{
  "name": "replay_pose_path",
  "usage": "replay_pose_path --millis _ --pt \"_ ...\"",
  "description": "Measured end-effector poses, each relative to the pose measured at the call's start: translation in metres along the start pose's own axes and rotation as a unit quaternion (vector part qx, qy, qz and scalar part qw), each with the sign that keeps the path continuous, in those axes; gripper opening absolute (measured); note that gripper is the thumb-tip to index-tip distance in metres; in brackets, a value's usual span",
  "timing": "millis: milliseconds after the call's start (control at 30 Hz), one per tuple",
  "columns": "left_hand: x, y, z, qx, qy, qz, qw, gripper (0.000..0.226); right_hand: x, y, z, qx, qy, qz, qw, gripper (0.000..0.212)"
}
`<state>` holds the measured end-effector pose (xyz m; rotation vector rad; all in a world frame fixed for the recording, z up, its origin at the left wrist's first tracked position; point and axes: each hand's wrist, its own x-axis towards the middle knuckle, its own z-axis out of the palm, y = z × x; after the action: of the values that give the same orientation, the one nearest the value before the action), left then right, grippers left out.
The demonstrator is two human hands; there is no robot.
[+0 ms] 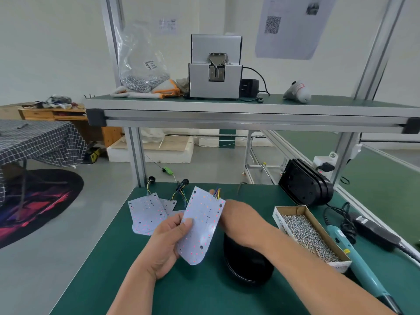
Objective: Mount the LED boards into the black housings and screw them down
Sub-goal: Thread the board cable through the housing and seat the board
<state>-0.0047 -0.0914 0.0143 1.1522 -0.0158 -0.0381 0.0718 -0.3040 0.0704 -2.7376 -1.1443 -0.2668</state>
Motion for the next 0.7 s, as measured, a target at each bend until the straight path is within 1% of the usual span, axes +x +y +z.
replay_pose_path --millis 67,100,133,167,233,267,367,433,467,533,667,700 --pt "-0.001 -0.001 0.007 -0.009 -0.006 -0.008 1.000 0.046 0.001 -0.008 -0.005 -0.012 0.025 -0.039 0.999 0.013" --pt "-0.002 -0.002 0.009 -0.010 -0.006 -0.008 1.000 0.046 0.004 -0.011 -0.008 -0.008 0.035 -0.036 0.999 0.012" --pt "-0.002 -0.003 0.011 -0.012 -0.003 -0.006 1.000 0.045 0.007 -0.013 -0.012 -0.008 0.030 -0.024 0.999 0.014" --pt "-0.002 -0.003 0.013 -0.016 0.004 -0.002 1.000 0.044 0.010 -0.015 -0.013 -0.021 0.007 -0.024 0.999 0.013" --pt "-0.001 -0.003 0.014 -0.033 0.017 0.007 0.999 0.044 0.012 -0.021 -0.014 -0.049 -0.037 -0.046 0.997 0.012" --pt "0.000 -0.003 0.014 -0.041 0.020 0.012 0.999 0.046 0.012 -0.025 -0.015 -0.045 -0.054 -0.045 0.997 0.015" --pt "-0.001 -0.003 0.012 -0.061 0.014 0.021 0.998 0.045 0.008 -0.030 -0.016 -0.030 -0.064 -0.063 0.996 0.039" --pt "-0.002 -0.003 0.012 -0.081 0.004 0.023 0.996 0.043 0.006 -0.029 -0.014 -0.038 -0.067 -0.073 0.994 0.047" --pt "-0.002 -0.003 0.012 -0.090 -0.001 0.024 0.996 0.042 0.004 -0.030 -0.012 -0.054 -0.066 -0.068 0.994 0.047" --pt "-0.002 -0.004 0.012 -0.094 -0.005 0.024 0.995 0.042 0.002 -0.028 -0.003 -0.080 -0.069 -0.063 0.992 0.042" --pt "0.000 -0.002 0.014 -0.081 0.010 0.029 0.996 0.047 -0.002 -0.032 0.009 -0.098 -0.043 -0.044 0.993 0.028" --pt "0.000 -0.001 0.014 -0.082 0.016 0.035 0.996 0.046 -0.003 -0.031 0.009 -0.090 -0.014 -0.045 0.995 0.025"
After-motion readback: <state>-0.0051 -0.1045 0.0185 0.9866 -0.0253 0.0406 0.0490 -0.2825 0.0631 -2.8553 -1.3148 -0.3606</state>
